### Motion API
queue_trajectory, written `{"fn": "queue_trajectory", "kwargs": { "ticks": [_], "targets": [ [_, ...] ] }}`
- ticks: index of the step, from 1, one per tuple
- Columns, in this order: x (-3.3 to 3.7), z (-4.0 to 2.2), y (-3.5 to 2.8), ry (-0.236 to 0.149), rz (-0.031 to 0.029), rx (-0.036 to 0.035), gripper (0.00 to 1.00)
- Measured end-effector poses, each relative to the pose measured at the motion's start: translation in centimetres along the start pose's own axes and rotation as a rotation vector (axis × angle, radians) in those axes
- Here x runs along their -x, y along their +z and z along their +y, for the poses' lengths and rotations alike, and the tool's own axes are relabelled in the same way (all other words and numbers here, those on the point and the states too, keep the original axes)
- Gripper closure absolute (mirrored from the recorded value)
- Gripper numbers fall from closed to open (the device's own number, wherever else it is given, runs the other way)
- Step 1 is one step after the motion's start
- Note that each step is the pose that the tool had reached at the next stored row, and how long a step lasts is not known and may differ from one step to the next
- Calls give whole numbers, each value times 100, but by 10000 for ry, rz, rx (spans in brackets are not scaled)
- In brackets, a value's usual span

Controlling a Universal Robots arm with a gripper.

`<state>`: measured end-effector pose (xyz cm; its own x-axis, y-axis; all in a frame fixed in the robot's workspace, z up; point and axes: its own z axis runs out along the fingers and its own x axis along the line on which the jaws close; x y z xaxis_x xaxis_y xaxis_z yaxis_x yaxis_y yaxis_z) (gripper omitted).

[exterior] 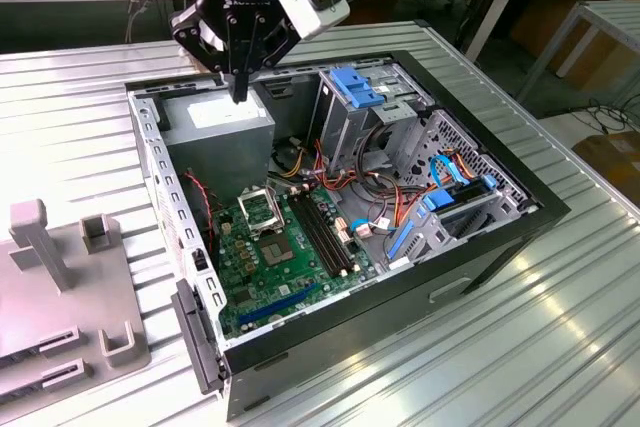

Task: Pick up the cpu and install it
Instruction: 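Reach for the cpu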

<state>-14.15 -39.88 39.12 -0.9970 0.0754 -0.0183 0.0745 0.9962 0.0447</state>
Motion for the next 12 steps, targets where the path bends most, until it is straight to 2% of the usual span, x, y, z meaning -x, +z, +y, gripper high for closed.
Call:
{"fn": "queue_trajectory", "kwargs": {
  "ticks": [12],
  "targets": [
    [-43, -4, 7, 0, 33, -4, 89]
  ]
}}
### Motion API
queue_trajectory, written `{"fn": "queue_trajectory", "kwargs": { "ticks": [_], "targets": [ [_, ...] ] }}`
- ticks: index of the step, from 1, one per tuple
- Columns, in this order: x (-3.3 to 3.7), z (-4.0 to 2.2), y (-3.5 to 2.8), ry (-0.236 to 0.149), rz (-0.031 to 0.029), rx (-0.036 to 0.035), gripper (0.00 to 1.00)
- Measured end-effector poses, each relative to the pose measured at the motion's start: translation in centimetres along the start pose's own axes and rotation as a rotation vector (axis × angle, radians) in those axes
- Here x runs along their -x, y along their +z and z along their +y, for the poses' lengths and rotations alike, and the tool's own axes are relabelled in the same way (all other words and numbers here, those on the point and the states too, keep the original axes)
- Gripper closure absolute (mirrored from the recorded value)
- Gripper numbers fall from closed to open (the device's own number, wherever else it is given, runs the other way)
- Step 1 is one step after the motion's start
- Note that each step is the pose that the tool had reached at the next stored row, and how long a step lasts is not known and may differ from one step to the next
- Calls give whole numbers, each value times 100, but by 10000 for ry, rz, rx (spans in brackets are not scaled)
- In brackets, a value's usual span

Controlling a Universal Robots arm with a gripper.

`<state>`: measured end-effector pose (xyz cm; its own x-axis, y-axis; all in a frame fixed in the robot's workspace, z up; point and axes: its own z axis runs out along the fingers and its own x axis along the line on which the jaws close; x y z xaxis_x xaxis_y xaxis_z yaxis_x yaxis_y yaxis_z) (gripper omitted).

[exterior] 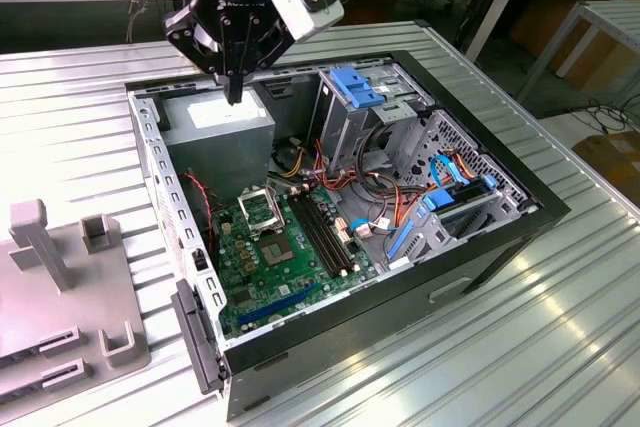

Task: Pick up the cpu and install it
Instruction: 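Reach for the cpu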

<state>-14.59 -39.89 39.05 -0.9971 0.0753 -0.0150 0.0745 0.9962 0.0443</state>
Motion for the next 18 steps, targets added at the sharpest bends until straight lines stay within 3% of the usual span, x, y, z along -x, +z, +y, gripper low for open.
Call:
{"fn": "queue_trajectory", "kwargs": {
  "ticks": [18],
  "targets": [
    [-59, -4, 10, 2, 50, -3, 89]
  ]
}}
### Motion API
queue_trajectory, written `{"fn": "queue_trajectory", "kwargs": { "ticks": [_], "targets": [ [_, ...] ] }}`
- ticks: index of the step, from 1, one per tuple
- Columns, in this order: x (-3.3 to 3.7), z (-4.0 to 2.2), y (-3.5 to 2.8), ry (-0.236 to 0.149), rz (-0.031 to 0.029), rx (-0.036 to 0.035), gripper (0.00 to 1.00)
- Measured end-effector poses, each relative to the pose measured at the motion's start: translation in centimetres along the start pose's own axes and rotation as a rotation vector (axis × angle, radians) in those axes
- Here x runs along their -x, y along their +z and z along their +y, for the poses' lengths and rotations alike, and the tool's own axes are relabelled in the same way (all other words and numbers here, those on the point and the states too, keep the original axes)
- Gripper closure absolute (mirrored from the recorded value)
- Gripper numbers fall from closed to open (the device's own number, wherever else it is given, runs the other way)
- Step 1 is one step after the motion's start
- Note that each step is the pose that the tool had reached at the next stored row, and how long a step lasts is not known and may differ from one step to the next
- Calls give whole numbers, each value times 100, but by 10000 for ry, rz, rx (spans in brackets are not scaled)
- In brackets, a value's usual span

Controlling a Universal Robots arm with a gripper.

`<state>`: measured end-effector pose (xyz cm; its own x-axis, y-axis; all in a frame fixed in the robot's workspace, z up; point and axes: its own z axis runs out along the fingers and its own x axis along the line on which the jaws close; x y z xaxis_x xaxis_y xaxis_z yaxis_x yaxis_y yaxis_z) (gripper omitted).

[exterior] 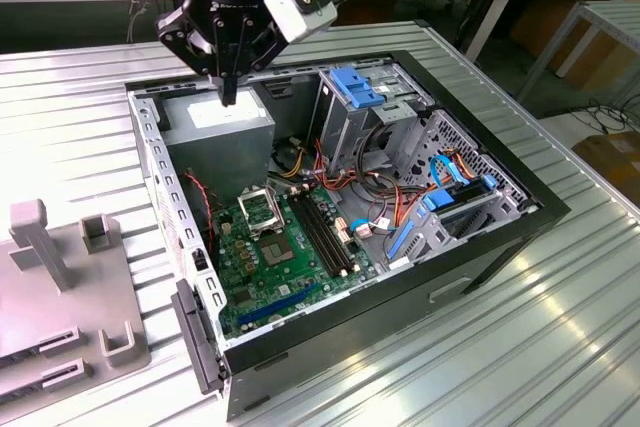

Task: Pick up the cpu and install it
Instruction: 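Reach for the cpu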

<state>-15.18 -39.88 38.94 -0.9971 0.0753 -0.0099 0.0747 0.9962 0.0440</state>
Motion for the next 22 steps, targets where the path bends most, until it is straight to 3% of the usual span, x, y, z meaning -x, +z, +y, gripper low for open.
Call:
{"fn": "queue_trajectory", "kwargs": {
  "ticks": [22],
  "targets": [
    [-88, -7, 15, 3, 58, -4, 89]
  ]
}}
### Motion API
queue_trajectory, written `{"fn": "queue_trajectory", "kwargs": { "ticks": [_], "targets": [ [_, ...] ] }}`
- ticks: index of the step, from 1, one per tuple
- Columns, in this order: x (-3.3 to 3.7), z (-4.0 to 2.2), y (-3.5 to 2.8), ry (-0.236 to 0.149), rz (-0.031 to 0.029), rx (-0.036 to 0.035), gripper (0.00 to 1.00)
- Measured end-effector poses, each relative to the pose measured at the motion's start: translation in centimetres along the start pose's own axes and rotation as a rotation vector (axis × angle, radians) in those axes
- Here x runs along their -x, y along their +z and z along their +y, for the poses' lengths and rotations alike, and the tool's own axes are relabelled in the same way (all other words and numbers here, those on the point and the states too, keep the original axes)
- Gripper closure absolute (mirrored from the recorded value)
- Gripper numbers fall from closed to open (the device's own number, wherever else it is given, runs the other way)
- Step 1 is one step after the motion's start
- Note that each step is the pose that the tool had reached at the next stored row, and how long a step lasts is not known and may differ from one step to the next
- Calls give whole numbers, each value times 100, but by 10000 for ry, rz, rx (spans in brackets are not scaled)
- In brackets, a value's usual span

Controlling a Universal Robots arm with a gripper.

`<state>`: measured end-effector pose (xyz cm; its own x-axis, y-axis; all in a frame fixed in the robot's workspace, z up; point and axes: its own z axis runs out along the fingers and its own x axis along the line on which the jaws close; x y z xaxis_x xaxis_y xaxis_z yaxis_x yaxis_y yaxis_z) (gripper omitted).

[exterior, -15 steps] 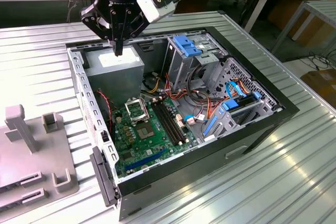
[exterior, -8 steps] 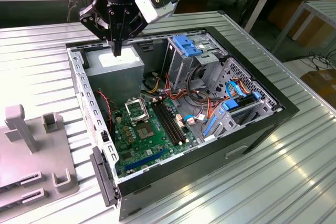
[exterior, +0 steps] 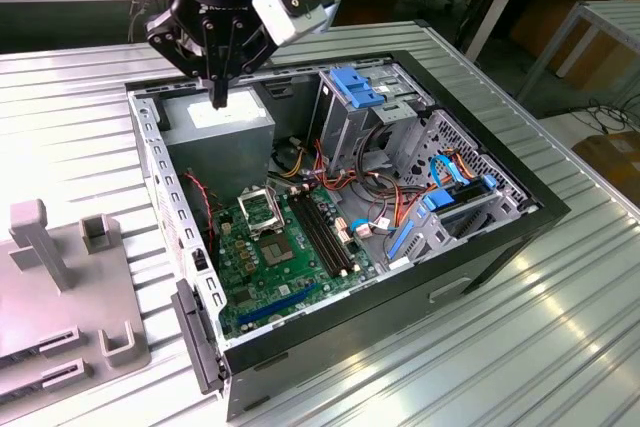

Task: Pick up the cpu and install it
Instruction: 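Reach for the cpu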

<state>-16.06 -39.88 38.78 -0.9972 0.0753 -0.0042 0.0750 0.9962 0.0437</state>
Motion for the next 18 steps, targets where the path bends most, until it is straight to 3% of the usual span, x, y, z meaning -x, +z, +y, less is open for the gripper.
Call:
{"fn": "queue_trajectory", "kwargs": {
  "ticks": [18],
  "targets": [
    [-93, -7, 10, 3, 50, -4, 89]
  ]
}}
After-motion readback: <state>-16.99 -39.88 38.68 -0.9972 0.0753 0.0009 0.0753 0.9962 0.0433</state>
